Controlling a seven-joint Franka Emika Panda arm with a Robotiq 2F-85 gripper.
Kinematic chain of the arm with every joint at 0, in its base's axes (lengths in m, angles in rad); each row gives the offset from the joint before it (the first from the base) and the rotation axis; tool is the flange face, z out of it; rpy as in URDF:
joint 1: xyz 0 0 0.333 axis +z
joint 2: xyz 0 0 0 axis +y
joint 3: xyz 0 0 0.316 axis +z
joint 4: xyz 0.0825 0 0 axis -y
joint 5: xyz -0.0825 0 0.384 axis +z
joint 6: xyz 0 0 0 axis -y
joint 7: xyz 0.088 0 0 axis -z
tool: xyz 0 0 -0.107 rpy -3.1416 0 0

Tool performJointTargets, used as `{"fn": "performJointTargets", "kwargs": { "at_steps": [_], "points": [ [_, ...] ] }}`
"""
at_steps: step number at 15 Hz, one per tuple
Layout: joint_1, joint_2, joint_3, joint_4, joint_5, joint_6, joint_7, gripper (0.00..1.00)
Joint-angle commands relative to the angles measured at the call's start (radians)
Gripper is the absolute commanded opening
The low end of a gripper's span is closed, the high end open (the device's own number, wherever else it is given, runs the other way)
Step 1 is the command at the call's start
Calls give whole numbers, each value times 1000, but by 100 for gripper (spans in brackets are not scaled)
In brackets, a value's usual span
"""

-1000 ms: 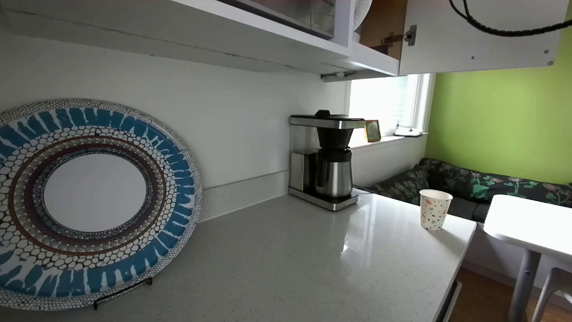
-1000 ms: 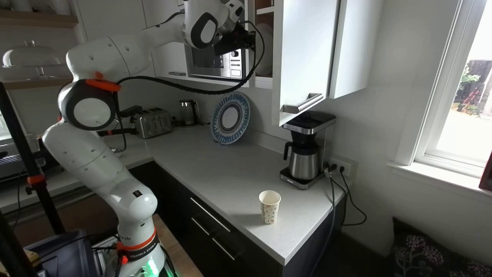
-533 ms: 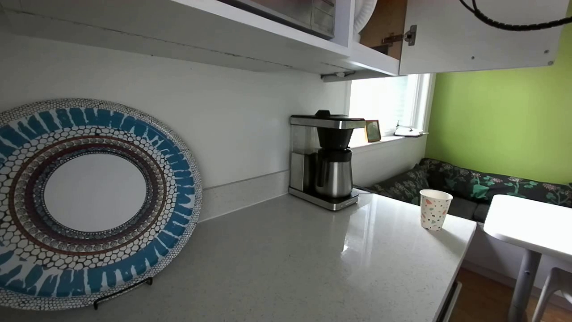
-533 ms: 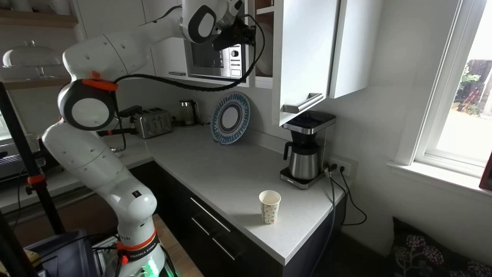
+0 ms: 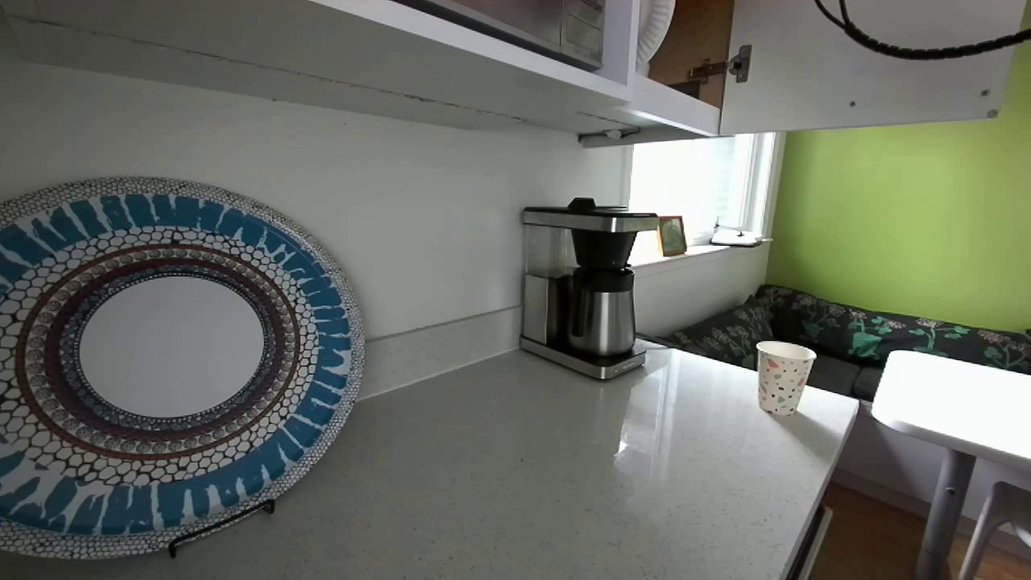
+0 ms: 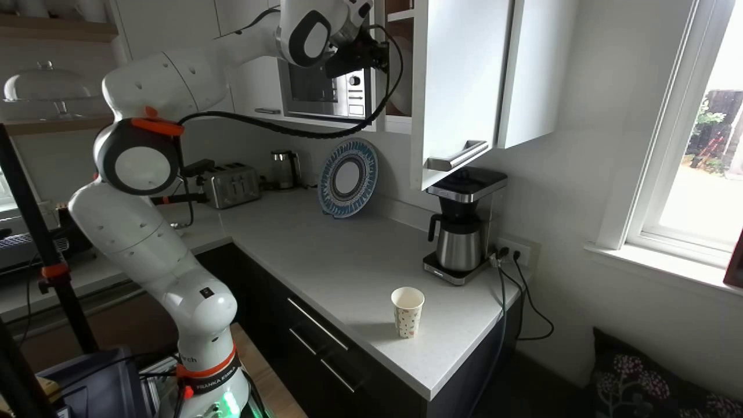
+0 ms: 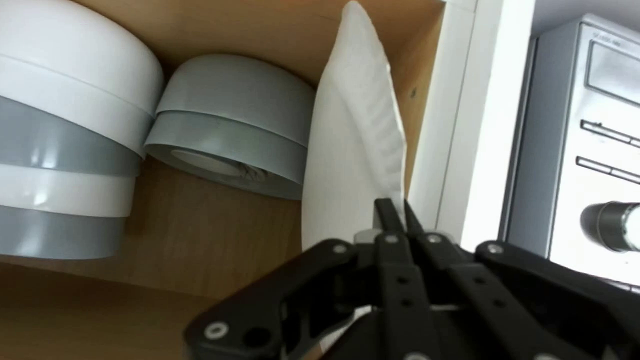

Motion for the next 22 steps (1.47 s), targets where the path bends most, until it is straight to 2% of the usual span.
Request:
{"fn": "performJointTargets", "kwargs": {
  "at_steps": [1,8,15,20,22],
  "points": [
    [26,31,-19,35,72,-10,-59,0],
    [30,27,-47,46,191,-34,-207,0],
    [27,58,-61,36,275,-12,-301,0],
    [21,76,-68,35,325,-2,-343,0],
    [-9,83,-56,31,294,-12,-286,0]
  ]
}}
